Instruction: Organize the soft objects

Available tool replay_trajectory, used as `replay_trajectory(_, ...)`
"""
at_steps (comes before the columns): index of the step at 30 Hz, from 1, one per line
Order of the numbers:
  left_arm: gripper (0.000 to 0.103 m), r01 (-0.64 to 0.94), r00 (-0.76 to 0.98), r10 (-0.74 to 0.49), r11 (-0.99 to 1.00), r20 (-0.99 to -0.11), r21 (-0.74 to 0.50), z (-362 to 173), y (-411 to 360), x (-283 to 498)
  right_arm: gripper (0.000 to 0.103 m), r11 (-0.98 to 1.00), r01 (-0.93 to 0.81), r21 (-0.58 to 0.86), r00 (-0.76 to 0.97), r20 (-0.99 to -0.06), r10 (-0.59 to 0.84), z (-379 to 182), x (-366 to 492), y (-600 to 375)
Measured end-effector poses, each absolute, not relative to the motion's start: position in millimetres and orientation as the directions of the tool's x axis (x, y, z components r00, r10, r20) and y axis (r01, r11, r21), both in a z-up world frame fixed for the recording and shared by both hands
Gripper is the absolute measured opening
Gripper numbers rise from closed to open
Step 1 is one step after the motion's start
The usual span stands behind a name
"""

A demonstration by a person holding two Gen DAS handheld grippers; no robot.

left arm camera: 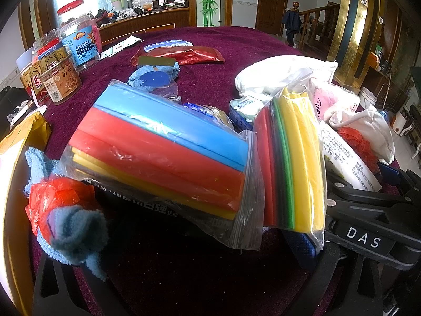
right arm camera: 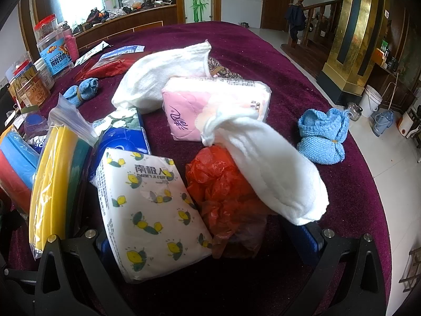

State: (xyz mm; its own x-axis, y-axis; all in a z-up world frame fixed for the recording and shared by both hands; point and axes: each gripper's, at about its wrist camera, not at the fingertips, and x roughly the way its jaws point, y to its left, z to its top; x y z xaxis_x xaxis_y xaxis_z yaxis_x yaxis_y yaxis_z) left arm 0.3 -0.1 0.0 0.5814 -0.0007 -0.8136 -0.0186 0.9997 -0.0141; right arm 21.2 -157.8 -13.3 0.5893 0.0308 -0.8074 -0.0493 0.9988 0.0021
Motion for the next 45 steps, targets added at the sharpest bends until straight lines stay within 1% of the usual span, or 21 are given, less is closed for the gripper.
replay_trajectory(5,0.103,-0.018,0.582,-0.002,1.0,-0.813,-0.015,0,0,0,0.103,0.999,-0.054,0.002,0.583,-0.812,0.033,-13,20,-158)
replay_trajectory(8,0.103,-0.018,0.582,-0.002,1.0,-0.813,-0.015,0,0,0,0.103,0.996,-0.083,0.016,0.543,-0.838,0.059,-11,24,-160)
replay_trajectory(10,0.103,-0.018,0.582,-0.003,1.0,-0.813,-0.016,0,0,0,0.103,0.997,-0.072,0.019,0.528,-0.848,0.054,-11,24,-161)
replay_trajectory(21,0.102,-0.016,0.58,-0.004,1.0,-0.815,-0.016,0,0,0,0.103,0.998,-0.057,-0.007,0.535,-0.845,0.024,-12,26,-153)
replay_trajectory(24,0.102,0.046,0.517,-0.048,0.999,-0.855,-0.028,2,3,-3,0.103,0.998,-0.058,-0.01,0.535,-0.845,0.023,-13,26,-153)
replay_trajectory(26,0.102,0.097,0.497,-0.074,0.995,-0.864,-0.029,1,8,-12,0.103,0.998,-0.061,-0.01,0.533,-0.846,0.024,-13,25,-154)
replay_trajectory(29,0.102,0.154,0.515,-0.103,0.988,-0.851,-0.026,2,11,-32,0.103,0.997,-0.073,-0.009,0.528,-0.848,0.031,-13,23,-155)
replay_trajectory(31,0.102,0.162,0.524,-0.111,0.986,-0.845,-0.029,2,14,-37,0.103,0.997,-0.078,-0.008,0.527,-0.849,0.034,-13,23,-155)
replay_trajectory(36,0.103,0.155,0.53,-0.08,0.988,-0.844,0.004,3,4,-36,0.103,0.998,-0.068,-0.011,0.529,-0.848,0.027,-12,23,-155)
replay_trajectory(38,0.102,0.153,0.526,-0.097,0.988,-0.845,-0.018,3,7,-36,0.103,0.997,-0.07,-0.011,0.526,-0.85,0.027,-12,23,-155)
replay_trajectory(40,0.099,0.151,0.538,-0.123,0.987,-0.834,-0.048,8,14,-40,0.103,0.998,-0.06,-0.017,0.525,-0.851,0.017,-10,21,-156)
replay_trajectory(41,0.095,0.146,0.553,-0.139,0.987,-0.821,-0.069,13,19,-46,0.103,0.999,-0.049,-0.018,0.528,-0.849,0.01,-8,17,-158)
replay_trajectory(43,0.095,0.154,0.6,-0.174,0.983,-0.781,-0.101,29,30,-58,0.103,0.999,-0.042,0.009,0.556,-0.83,0.031,1,4,-165)
replay_trajectory(45,0.096,0.158,0.663,-0.165,0.984,-0.73,-0.079,47,39,-73,0.103,0.999,-0.038,0.018,0.602,-0.798,0.037,12,-12,-172)
